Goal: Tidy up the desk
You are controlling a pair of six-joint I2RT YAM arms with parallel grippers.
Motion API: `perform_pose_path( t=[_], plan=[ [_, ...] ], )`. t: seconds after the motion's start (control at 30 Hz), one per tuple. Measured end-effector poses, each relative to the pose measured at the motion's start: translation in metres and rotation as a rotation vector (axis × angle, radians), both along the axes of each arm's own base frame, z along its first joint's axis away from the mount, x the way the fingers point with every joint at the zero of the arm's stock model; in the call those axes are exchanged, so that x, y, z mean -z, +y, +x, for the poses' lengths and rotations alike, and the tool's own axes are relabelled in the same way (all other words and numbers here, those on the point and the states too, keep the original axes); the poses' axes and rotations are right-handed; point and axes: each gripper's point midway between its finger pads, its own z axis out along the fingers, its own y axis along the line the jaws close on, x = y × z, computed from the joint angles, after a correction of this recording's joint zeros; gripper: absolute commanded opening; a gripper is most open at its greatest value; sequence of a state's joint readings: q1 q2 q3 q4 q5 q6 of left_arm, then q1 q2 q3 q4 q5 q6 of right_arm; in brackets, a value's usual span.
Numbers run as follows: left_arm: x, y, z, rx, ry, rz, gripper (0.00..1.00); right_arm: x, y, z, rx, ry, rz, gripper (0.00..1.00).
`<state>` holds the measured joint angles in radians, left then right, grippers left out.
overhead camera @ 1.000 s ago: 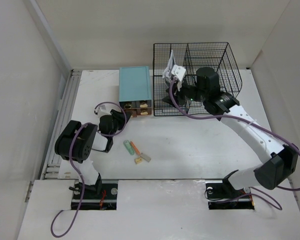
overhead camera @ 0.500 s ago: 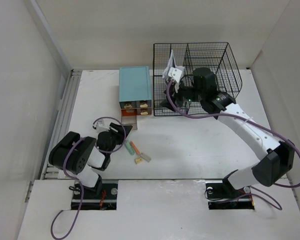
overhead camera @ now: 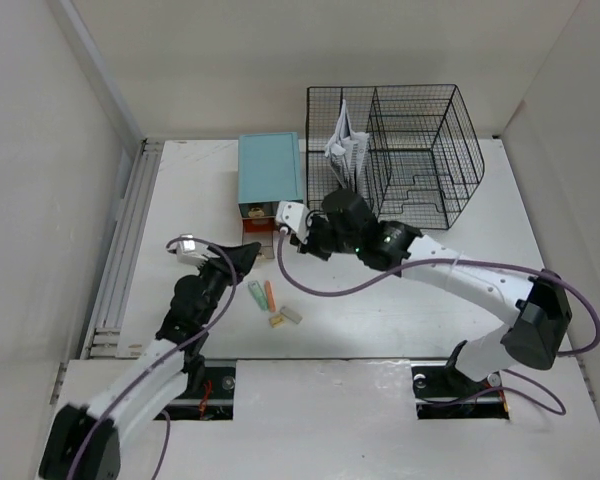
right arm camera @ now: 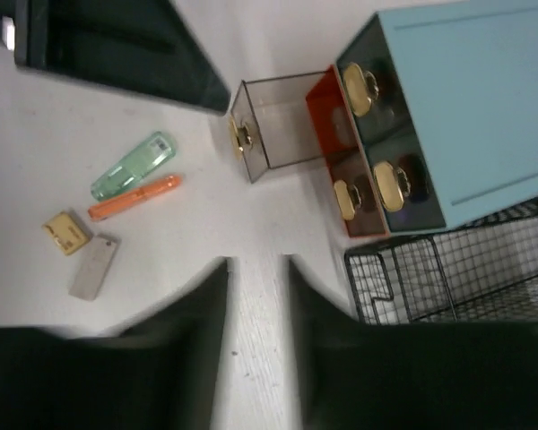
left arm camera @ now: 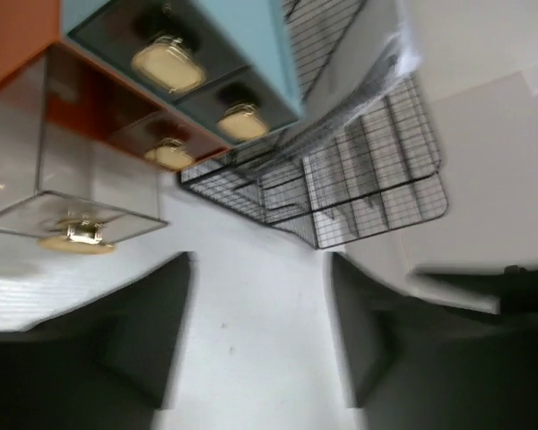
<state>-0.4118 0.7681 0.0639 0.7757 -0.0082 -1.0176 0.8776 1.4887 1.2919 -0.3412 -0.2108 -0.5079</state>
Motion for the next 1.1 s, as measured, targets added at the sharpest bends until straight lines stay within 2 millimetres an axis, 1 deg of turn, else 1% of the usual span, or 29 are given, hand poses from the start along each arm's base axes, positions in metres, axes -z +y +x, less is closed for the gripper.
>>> perform_pose_path(
  t=[0.03,0.07,0.1,0.13,0.17,0.23,0.27,0.3,0.33,0.37,0.4,0.43,0.5,0.53,0.6,0.67,0.7,0.73,0.77,0.83,0.9,0.97,1.1],
  plan=[
    [-0.015,0.003,-0.004,-0.006,-0.036,-0.006,0.37,0.003,0.002,-0.005,0.012,-0.016,-0.007,0.00],
    [-0.028,0.006,-0.009,-0.017,-0.064,-0.007,0.24,0.006,0.003,-0.008,0.037,-0.027,-0.013,0.00],
    [-0.040,0.011,-0.013,-0.029,-0.086,-0.005,0.07,0.008,0.002,-0.007,0.069,-0.027,-0.019,0.00],
    [-0.053,0.016,-0.017,-0.049,-0.105,-0.003,0.02,0.011,0.001,-0.004,0.103,-0.019,-0.019,0.00],
    [-0.069,0.023,-0.021,-0.073,-0.132,-0.001,0.00,0.012,0.002,-0.001,0.130,-0.005,-0.013,0.00],
    [-0.097,0.037,-0.032,-0.118,-0.173,0.007,0.00,0.021,0.008,0.003,0.171,0.059,-0.012,0.16],
    [-0.113,0.045,-0.039,-0.142,-0.200,0.005,0.00,0.028,0.015,0.005,0.185,0.102,-0.014,0.22],
    [-0.126,0.053,-0.045,-0.167,-0.224,0.004,0.00,0.036,0.025,0.005,0.191,0.142,-0.016,0.30],
    [-0.139,0.060,-0.053,-0.187,-0.247,0.003,0.02,0.045,0.035,0.004,0.194,0.187,-0.019,0.33],
    [-0.141,0.065,-0.055,-0.205,-0.244,0.015,0.20,0.057,0.046,0.000,0.193,0.234,-0.026,0.33],
    [-0.155,0.073,-0.064,-0.225,-0.270,0.014,0.28,0.072,0.056,-0.006,0.194,0.278,-0.041,0.31],
    [-0.159,0.077,-0.067,-0.239,-0.273,0.022,0.35,0.086,0.062,-0.013,0.200,0.319,-0.062,0.29],
    [-0.156,0.083,-0.072,-0.259,-0.258,0.043,0.51,0.114,0.071,-0.030,0.226,0.399,-0.108,0.25],
    [-0.151,0.086,-0.073,-0.266,-0.243,0.059,0.60,0.127,0.076,-0.039,0.241,0.435,-0.129,0.25],
    [-0.138,0.089,-0.075,-0.273,-0.206,0.087,0.66,0.147,0.081,-0.053,0.265,0.487,-0.162,0.27],
    [-0.128,0.091,-0.075,-0.280,-0.173,0.108,0.68,0.160,0.084,-0.065,0.291,0.516,-0.186,0.33],
    [-0.122,0.091,-0.075,-0.279,-0.159,0.117,0.68,0.163,0.085,-0.070,0.299,0.522,-0.189,0.38],
    [-0.117,0.090,-0.074,-0.276,-0.145,0.125,0.68,0.164,0.087,-0.074,0.309,0.527,-0.188,0.42],
    [-0.111,0.089,-0.073,-0.272,-0.130,0.135,0.68,0.163,0.089,-0.076,0.316,0.530,-0.182,0.49],
    [-0.102,0.088,-0.073,-0.265,-0.107,0.149,0.68,0.162,0.092,-0.078,0.332,0.534,-0.166,0.54],
    [-0.098,0.087,-0.073,-0.259,-0.095,0.156,0.68,0.162,0.092,-0.076,0.355,0.534,-0.161,0.58],
    [-0.097,0.087,-0.073,-0.257,-0.094,0.157,0.68,0.167,0.092,-0.074,0.378,0.534,-0.161,0.58],
    [-0.097,0.086,-0.073,-0.252,-0.094,0.157,0.69,0.183,0.087,-0.066,0.434,0.525,-0.186,0.58]
  ],
)
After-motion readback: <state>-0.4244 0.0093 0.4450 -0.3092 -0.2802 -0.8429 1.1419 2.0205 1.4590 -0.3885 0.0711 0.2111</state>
